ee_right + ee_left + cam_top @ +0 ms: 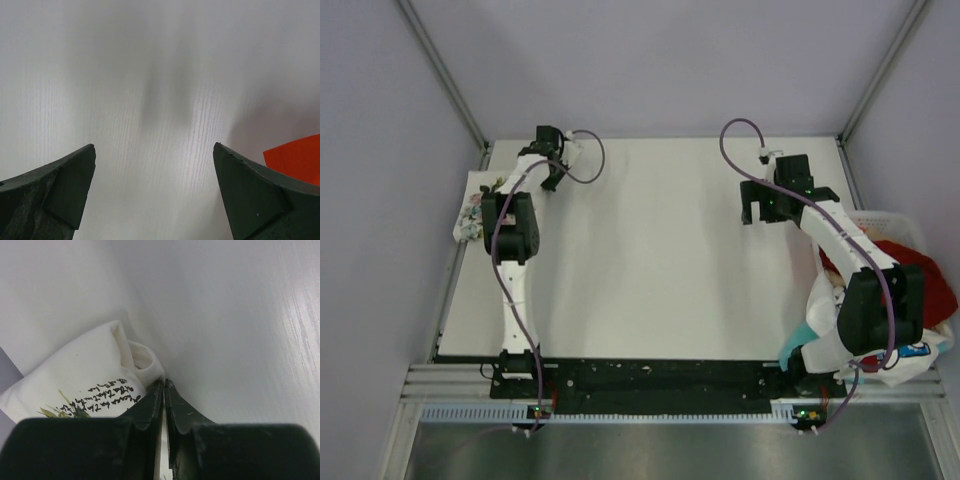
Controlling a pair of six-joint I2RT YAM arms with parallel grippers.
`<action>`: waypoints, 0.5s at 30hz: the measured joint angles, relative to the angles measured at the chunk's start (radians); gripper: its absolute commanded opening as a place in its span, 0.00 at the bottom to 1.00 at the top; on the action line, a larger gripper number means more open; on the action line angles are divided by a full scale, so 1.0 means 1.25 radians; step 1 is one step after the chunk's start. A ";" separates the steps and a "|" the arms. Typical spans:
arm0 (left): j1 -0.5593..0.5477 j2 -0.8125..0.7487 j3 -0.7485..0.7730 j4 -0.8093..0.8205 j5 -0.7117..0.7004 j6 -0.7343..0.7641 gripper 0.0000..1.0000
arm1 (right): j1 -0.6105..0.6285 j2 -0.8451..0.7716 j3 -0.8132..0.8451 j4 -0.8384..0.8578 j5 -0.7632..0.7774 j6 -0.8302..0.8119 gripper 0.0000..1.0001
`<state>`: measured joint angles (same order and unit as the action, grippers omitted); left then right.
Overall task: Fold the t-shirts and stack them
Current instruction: Put the neatly folded tshirt into the corner of the board with the left arm
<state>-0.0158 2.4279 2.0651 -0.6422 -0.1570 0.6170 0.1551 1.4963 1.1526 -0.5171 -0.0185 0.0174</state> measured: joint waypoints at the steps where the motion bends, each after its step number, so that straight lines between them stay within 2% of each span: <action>1: 0.000 -0.004 -0.008 0.007 0.001 0.005 0.12 | 0.000 0.000 0.000 0.000 0.000 0.000 0.99; 5: 0.000 -0.040 -0.069 0.036 0.014 0.025 0.15 | 0.000 0.000 0.000 0.000 0.000 -0.014 0.99; 11: -0.011 -0.098 -0.146 0.011 0.045 0.032 0.17 | 0.000 0.000 0.000 0.000 0.002 -0.021 0.99; 13: -0.017 -0.126 -0.177 -0.001 0.058 0.032 0.20 | 0.000 0.000 0.000 0.000 0.002 -0.022 0.99; 15: -0.027 -0.168 -0.219 -0.016 0.075 0.031 0.27 | 0.000 0.000 0.000 0.000 0.005 -0.023 0.99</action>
<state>-0.0498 2.2185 1.7916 -0.6628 -0.0628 0.6552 0.1551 1.4963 1.1526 -0.5171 -0.0120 -0.0116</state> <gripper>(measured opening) 0.194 0.987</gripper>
